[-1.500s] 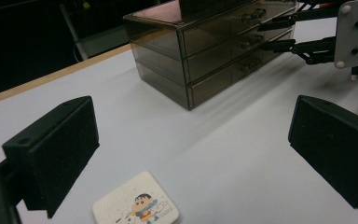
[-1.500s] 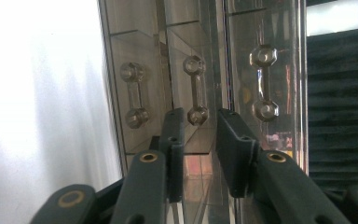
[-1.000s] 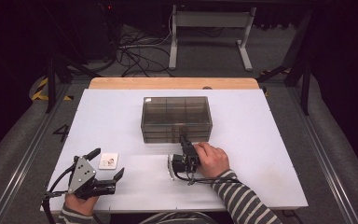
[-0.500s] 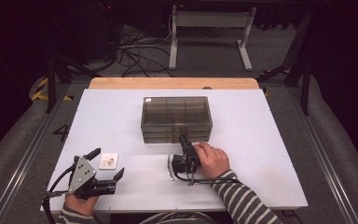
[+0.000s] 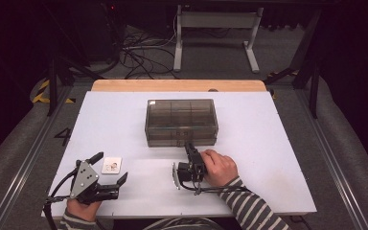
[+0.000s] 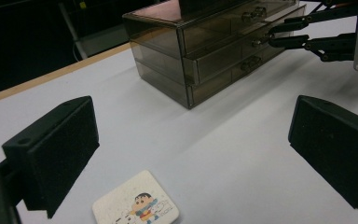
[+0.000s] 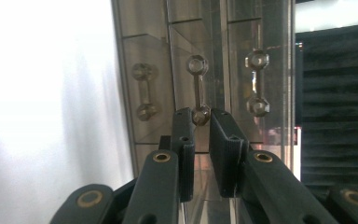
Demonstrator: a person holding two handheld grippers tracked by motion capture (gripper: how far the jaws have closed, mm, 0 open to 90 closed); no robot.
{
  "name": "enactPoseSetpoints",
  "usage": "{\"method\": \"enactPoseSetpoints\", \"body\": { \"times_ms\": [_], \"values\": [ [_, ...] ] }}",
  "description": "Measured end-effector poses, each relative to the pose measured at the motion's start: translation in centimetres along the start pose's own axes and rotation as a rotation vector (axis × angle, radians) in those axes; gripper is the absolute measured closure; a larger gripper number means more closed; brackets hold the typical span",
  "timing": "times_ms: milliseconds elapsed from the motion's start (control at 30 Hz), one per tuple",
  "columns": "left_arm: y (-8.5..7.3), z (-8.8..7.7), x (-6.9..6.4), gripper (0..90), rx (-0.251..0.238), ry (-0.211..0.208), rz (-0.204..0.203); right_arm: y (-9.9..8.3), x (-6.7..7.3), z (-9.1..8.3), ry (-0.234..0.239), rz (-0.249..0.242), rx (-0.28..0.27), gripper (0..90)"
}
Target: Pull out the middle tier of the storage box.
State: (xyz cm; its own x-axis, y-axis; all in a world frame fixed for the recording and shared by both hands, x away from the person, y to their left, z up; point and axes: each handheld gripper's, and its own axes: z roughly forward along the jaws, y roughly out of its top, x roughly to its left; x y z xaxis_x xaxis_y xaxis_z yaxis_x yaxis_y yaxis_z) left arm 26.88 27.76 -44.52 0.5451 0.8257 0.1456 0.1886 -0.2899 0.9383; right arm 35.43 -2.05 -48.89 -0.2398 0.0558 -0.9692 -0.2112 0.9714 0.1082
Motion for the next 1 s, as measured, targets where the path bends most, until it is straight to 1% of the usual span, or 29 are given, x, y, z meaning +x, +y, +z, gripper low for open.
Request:
{"method": "enactPoseSetpoints", "body": {
  "times_ms": [133,267,300,400,467,533,567,667,733,800,900,967,1000],
  "values": [
    [0.0,0.0,0.0,2.4,0.001,0.000,0.001,-0.1,0.1,0.0,0.012,0.009,-0.001,79.3],
    [0.0,0.1,0.0,2.4,0.002,-0.003,-0.001,-0.1,-0.1,0.0,0.019,0.016,-0.013,76.9],
    [0.0,0.1,0.0,2.4,0.002,-0.003,-0.002,-0.1,-0.2,-0.1,0.027,0.023,-0.012,75.4],
    [0.0,0.1,0.0,2.4,0.003,-0.003,-0.004,-0.2,-0.4,-0.1,0.034,0.024,-0.023,74.0],
    [0.0,0.1,0.0,2.3,0.006,-0.003,-0.003,-0.4,-0.7,-0.3,0.060,0.041,-0.034,71.9],
    [0.0,0.1,0.0,2.3,0.007,-0.004,-0.003,-0.5,-0.8,-0.4,0.069,0.046,-0.036,71.0],
    [0.0,0.2,0.0,2.3,0.006,-0.002,-0.001,-0.6,-1.1,-0.7,0.085,0.062,-0.044,69.6],
    [0.0,0.2,0.0,2.3,0.008,-0.005,-0.003,-0.7,-1.3,-0.9,0.086,0.069,-0.056,68.6],
    [0.0,0.2,0.0,2.3,0.007,-0.006,-0.003,-0.9,-1.9,-1.2,0.098,0.098,-0.069,67.3],
    [0.0,0.3,0.0,2.3,0.007,-0.006,-0.003,-0.9,-2.1,-1.3,0.100,0.104,-0.073,67.3],
    [0.0,0.3,0.0,2.3,0.006,-0.009,-0.004,-1.1,-2.5,-1.6,0.103,0.128,-0.083,66.2],
    [0.0,0.3,0.0,2.3,0.006,-0.010,-0.003,-1.3,-2.8,-1.8,0.122,0.145,-0.086,65.2],
    [0.0,0.3,0.0,2.3,0.006,-0.010,-0.003,-1.3,-2.8,-1.8,0.122,0.145,-0.086,65.2]
  ]
}}
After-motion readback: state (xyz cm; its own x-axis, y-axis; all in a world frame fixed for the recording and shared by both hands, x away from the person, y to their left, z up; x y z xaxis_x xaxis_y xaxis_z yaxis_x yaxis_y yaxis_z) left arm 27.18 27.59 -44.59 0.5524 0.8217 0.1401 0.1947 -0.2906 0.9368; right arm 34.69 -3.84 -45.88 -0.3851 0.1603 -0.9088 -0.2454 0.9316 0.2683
